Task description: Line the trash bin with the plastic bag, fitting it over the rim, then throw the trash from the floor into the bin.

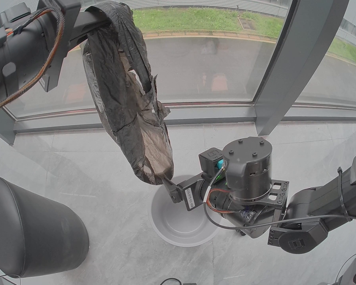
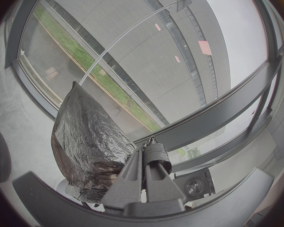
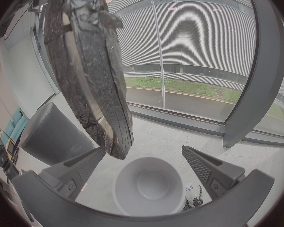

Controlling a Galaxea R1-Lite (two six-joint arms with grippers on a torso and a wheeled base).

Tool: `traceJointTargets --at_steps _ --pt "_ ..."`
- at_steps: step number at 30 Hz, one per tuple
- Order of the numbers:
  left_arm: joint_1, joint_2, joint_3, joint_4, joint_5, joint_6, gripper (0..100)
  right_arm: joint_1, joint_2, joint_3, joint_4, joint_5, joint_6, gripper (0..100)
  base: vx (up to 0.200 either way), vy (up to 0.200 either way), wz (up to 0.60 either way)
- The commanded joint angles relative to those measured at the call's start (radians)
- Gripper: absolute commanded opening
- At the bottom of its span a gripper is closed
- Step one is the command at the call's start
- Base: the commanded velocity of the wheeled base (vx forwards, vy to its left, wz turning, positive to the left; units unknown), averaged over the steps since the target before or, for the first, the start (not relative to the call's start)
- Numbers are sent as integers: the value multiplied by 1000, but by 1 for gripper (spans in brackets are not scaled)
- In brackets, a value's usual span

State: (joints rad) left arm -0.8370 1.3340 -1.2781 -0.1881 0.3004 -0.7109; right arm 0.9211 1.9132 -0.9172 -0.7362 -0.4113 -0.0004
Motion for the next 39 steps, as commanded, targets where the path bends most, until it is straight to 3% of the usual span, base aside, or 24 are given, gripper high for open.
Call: traceJointTargets --at_steps 1,13,20,26,39 --pt "1 -6 2 -1 0 -1 0 1 33 -25 0 0 -13 100 0 0 0" --pt "-1 -36 20 -1 -1 -2 0 -7 161 -193 -3 -4 -18 100 0 0 0" --pt "-1 -36 25 -1 -1 -2 0 -27 276 -324 -38 -80 -73 100 0 0 0" --pt "-1 -38 25 -1 -3 -4 0 -27 356 -368 -143 -78 -139 100 0 0 0" --pt "-1 -39 25 -1 -4 -13 0 -25 394 -393 -157 -83 -144 100 0 0 0"
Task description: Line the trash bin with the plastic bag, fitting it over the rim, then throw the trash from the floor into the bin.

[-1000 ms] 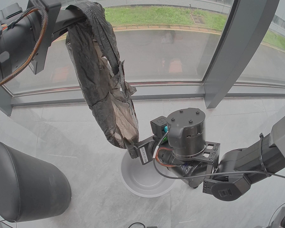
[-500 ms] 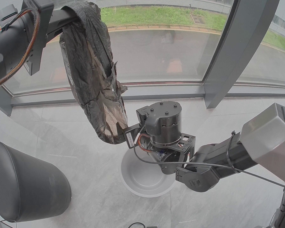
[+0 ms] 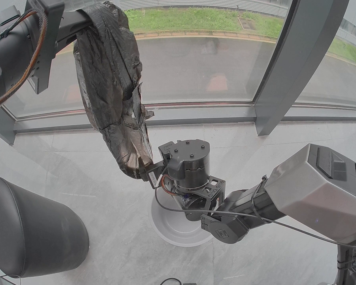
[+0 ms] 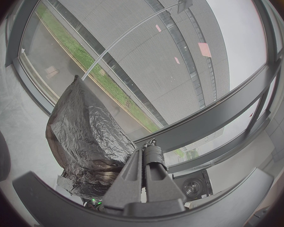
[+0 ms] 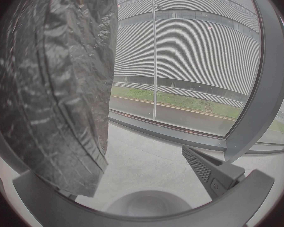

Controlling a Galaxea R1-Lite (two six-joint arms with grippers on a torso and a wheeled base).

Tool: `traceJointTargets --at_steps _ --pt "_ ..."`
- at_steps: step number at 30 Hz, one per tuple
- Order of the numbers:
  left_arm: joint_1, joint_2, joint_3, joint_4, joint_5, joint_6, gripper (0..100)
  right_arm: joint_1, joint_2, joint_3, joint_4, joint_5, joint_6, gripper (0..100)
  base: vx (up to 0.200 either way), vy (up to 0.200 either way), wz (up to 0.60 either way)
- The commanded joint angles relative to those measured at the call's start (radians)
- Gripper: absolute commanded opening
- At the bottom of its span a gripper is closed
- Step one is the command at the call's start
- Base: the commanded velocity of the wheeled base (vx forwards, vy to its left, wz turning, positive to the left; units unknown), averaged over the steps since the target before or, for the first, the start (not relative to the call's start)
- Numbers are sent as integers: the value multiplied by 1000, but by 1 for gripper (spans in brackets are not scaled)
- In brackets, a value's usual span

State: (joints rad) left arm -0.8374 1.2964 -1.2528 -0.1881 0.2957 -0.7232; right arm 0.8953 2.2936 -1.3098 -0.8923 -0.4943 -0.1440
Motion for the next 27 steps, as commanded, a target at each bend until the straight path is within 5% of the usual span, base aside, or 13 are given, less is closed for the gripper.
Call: traceJointTargets --at_steps 1,4,5,14,19,27 --pt "0 -2 0 -1 0 -1 0 1 13 0 0 0 0 100 0 0 0" --pt "0 -2 0 -1 0 -5 0 2 15 4 1 0 0 100 0 0 0" --pt "0 -2 0 1 0 -5 0 4 12 9 0 0 1 0 0 0 0" --pt "14 -8 61 -2 -40 -10 0 33 -168 231 12 22 43 0 0 0 0" --pt "38 -23 131 -16 -106 -19 0 28 -293 399 26 132 60 0 0 0 0" --pt "199 -17 233 -19 -279 -71 0 -21 -548 633 233 557 222 0 0 0 0"
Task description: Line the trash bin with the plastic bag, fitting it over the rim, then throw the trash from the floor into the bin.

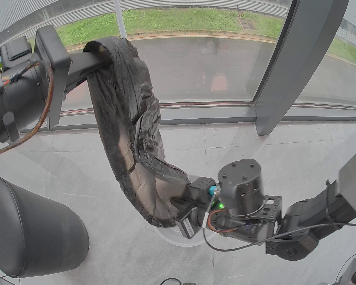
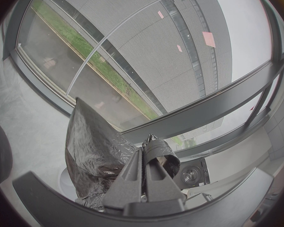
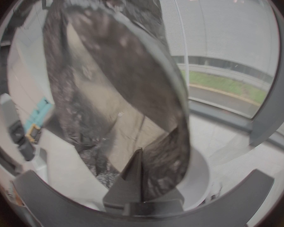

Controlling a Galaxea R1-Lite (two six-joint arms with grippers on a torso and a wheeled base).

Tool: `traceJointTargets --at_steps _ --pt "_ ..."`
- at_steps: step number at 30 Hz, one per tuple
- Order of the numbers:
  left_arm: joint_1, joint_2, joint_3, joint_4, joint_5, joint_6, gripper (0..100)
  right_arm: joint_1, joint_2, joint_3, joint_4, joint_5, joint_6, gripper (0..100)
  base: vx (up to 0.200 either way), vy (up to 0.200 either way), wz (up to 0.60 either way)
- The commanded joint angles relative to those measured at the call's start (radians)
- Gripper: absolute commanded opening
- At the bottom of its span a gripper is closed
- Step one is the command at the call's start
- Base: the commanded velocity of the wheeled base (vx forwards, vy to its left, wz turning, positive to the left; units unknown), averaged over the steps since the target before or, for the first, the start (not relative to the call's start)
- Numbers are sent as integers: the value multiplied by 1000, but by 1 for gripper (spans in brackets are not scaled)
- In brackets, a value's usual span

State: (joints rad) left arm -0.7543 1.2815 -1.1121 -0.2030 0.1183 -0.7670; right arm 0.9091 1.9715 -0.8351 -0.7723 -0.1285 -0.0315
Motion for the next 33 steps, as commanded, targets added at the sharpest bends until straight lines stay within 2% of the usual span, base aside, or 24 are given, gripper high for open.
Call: traceJointTargets --at_steps 1,3,4,7,8,9,14,28,33 --pt "138 -2 109 -4 -123 -34 0 -44 -241 180 125 233 131 0 0 0 0" --pt "162 1 132 -7 -151 -44 0 -50 -253 206 130 277 156 0 0 0 0" --pt "191 10 156 -16 -183 -54 0 -53 -258 234 133 325 177 0 0 0 0" --pt "242 41 199 -64 -239 -71 0 -72 -258 283 139 408 194 0 0 0 0" --pt "245 42 201 -67 -241 -71 0 -72 -258 284 139 412 194 0 0 0 0" --pt "268 68 225 -104 -272 -80 0 -79 -258 306 159 466 196 0 0 0 0" --pt "289 150 248 -159 -301 -90 0 -96 -255 333 219 552 193 0 0 0 0" --pt "280 274 236 -217 -404 -143 0 -124 -318 383 274 552 174 0 0 0 0" --pt "282 337 218 -230 -420 -144 0 -193 -322 376 281 552 151 0 0 0 0"
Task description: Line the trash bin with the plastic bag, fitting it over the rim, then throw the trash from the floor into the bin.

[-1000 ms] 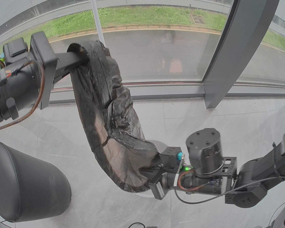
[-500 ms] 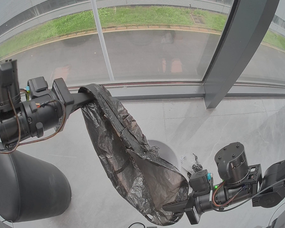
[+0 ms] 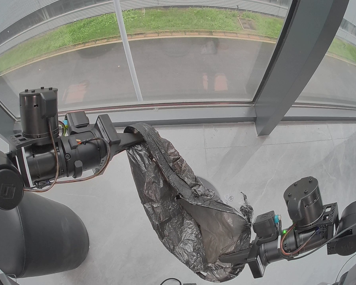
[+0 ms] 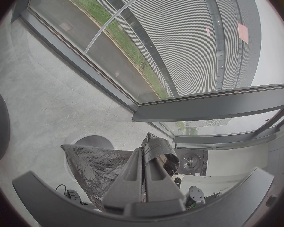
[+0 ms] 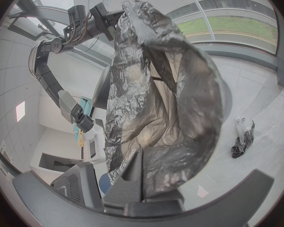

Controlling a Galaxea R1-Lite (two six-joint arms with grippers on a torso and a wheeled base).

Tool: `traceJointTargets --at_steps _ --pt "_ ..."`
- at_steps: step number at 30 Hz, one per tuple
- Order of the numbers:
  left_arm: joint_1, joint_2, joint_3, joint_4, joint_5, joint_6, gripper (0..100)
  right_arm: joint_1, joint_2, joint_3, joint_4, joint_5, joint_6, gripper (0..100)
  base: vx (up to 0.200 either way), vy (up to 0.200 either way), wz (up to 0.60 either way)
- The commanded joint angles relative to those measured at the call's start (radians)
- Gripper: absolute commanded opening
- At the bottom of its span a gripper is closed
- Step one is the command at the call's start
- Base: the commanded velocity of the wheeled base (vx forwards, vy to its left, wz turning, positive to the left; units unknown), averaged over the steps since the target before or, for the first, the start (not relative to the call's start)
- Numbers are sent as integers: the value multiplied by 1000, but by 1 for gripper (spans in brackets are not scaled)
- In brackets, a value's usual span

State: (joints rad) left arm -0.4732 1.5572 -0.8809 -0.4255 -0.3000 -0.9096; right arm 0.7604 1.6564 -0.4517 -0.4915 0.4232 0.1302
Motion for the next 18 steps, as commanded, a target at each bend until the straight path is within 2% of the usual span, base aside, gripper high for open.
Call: traceJointTargets --at_steps 1,6,11,18 --pt "1 73 -13 -12 -2 -2 0 -53 2 -13 -1 0 -11 0 0 0 0" --pt "2 118 -29 -44 -5 -3 0 -73 10 -28 -1 2 -12 0 0 0 0" --pt "-22 118 -56 -42 -5 -18 0 -81 -69 -27 14 3 -9 0 0 0 0" --pt "-87 103 -66 -39 -5 -55 0 -89 -211 -36 133 3 -9 0 0 0 0"
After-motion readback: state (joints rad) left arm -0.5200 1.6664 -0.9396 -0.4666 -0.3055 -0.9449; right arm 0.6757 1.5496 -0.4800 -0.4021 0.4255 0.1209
